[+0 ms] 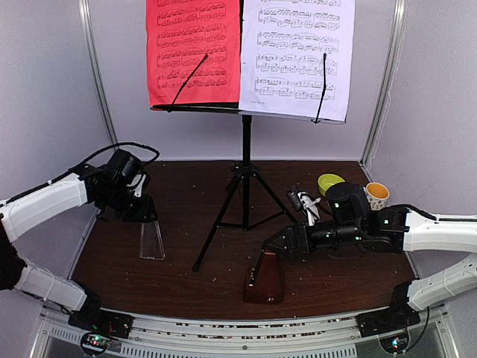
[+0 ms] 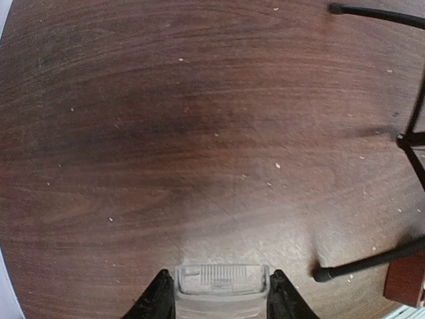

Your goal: Set up the instrument practice props

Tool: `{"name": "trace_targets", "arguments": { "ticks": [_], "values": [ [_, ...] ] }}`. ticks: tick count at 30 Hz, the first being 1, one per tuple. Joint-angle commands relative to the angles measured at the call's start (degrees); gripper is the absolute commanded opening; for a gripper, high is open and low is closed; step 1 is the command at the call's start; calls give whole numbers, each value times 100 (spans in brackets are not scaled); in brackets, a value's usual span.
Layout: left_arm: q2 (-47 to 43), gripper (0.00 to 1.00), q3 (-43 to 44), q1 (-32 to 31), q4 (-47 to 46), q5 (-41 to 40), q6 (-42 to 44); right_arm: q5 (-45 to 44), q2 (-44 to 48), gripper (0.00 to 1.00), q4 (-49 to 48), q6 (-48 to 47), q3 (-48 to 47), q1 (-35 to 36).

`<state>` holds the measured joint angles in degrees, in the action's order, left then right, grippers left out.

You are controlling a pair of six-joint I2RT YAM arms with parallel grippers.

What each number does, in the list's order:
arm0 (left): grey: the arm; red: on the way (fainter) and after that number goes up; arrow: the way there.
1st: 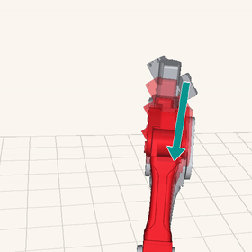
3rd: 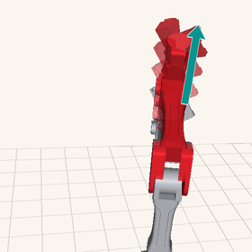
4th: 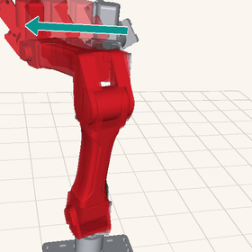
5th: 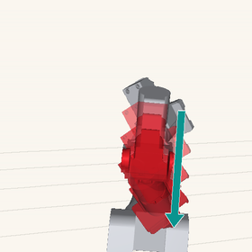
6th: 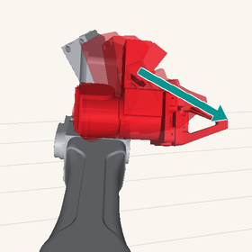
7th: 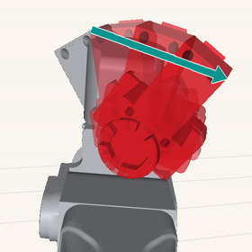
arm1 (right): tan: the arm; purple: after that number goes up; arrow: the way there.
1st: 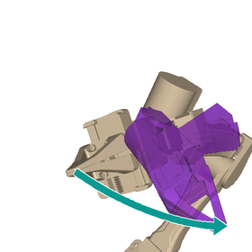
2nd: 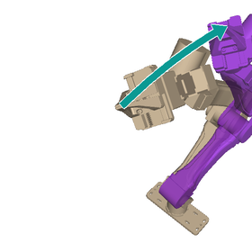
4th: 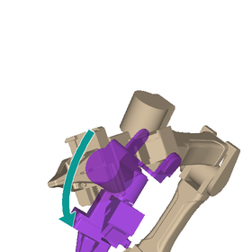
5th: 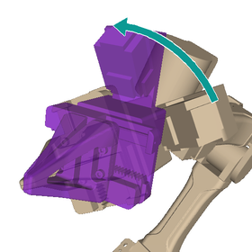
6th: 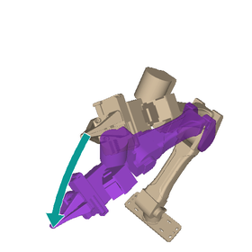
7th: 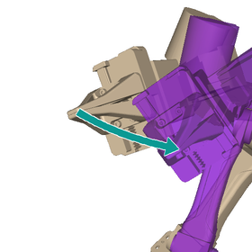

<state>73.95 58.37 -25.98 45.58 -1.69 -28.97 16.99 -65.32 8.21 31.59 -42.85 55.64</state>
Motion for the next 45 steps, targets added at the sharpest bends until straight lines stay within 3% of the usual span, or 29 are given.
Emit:
{"name": "trace_targets", "arguments": {
  "ticks": [1,8,16,24,30,40,45],
  "values": [
    [908,11,604,300,240,-186,422,-293,-209,100,938,-206,136,-9],
    [2240,11,1185,543,118,-153,576,-317,-194,100,1026,-214,-58,-4],
    [2967,19,1316,607,-169,8,601,-349,-49,100,1125,-184,-389,-8],
    [2989,62,1152,605,-313,-13,619,-456,175,100,1117,-186,-799,6],
    [2451,96,1075,603,-259,-214,664,-533,620,100,1051,-142,-581,12],
    [830,98,466,597,-577,80,597,-1044,1619,100,924,210,1200,641],
    [107,98,45,593,-846,327,527,-1513,1253,100,461,426,1582,1227]
  ]
}}
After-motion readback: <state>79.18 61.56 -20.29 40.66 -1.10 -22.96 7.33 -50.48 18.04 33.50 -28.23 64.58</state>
